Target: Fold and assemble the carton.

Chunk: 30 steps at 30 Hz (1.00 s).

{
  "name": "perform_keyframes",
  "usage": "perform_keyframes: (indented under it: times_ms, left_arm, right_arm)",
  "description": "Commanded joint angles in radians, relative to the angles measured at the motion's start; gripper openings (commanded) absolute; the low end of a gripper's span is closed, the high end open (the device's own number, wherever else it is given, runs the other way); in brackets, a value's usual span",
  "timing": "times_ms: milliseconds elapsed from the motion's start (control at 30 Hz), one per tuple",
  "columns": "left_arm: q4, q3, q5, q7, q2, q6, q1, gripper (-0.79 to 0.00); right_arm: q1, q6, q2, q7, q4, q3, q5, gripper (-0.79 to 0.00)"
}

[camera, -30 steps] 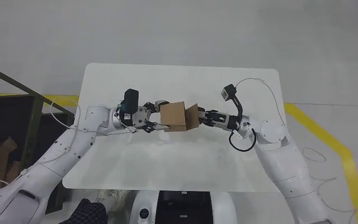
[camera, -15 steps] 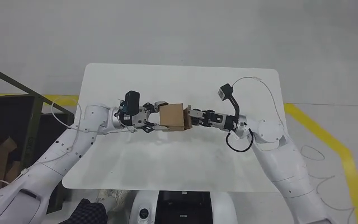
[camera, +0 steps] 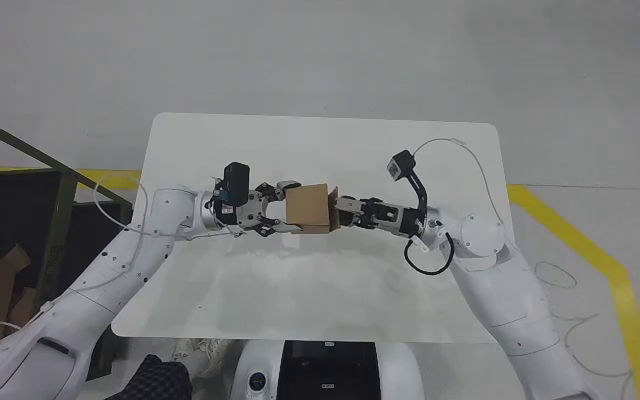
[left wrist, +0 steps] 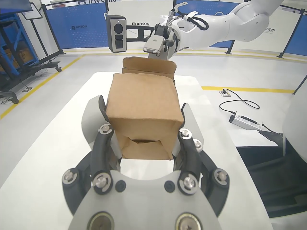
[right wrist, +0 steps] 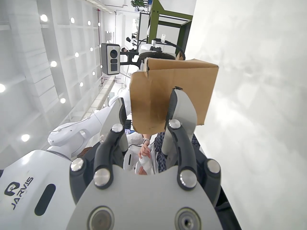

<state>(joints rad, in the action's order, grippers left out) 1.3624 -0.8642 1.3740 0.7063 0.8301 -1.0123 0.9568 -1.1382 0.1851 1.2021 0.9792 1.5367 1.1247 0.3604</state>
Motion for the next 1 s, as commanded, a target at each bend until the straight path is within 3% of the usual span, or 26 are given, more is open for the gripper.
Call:
perform_keyframes:
  times_ms: [0, 67, 333, 667, 967]
  left_arm:
    - [0.000, -0.001, 0.001, -0.001, 0.001, 0.000, 0.000, -0.720]
    - [-0.001, -0.002, 0.002, -0.001, 0.002, 0.000, 0.001, -0.720]
    - [-0.003, -0.005, -0.002, -0.001, 0.005, 0.000, 0.002, -0.736]
    - [0.000, -0.012, -0.001, -0.004, 0.006, 0.000, 0.005, -0.748]
    - [0.003, -0.012, -0.006, -0.003, 0.006, 0.000, 0.006, -0.751]
  right_arm:
    - [0.001, 0.001, 0.000, 0.000, -0.004, 0.001, 0.006, -0.486]
    - [0.001, -0.001, -0.001, 0.000, -0.005, 0.000, 0.011, -0.542]
    - [0.006, -0.015, 0.000, -0.011, -0.020, -0.012, 0.013, -0.643]
    - [0.010, -0.027, -0.003, -0.039, -0.010, -0.020, -0.040, -0.594]
    - [0.002, -0.035, -0.007, -0.060, -0.001, -0.012, -0.058, -0.640]
